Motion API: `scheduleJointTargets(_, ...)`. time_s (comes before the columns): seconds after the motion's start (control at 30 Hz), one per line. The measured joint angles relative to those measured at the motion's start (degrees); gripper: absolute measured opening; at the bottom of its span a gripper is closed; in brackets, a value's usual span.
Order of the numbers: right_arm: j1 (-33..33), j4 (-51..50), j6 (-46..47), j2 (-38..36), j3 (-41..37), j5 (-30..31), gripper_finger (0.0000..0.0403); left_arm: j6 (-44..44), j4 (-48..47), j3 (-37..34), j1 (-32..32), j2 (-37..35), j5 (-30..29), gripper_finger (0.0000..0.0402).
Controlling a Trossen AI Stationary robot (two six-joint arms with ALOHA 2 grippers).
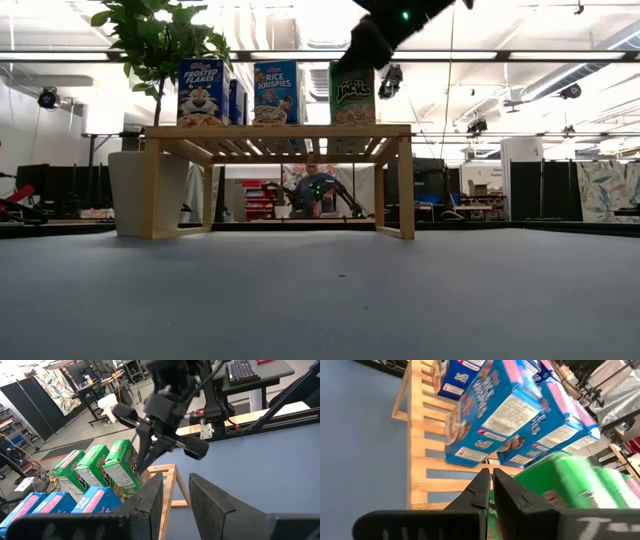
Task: Stack cereal on shelf
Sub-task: Put the green cereal box on the shelf aligned with the green cereal boxes
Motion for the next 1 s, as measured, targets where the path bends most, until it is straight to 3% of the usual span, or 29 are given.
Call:
scheduleJointTargets(0.23,0.0,-6.9,-3.8,4.3,8.4,0.7,0.0013,0.0,0.0,0.0,0.0,0.0,0.0,0.0077)
scheduleJointTargets(0.43,0.2,-9.7,-8.0,7.9,11.6,8.9,0.0013,-0.4,-0.6,0.0,0.0,0.0,0.1,0.0077)
scheduleJointTargets(1.0,0.8,-10.3,-7.3,9.4,12.8,9.2,0.0013,-0.4,-1.2,0.0,0.0,0.0,0.2,0.0077)
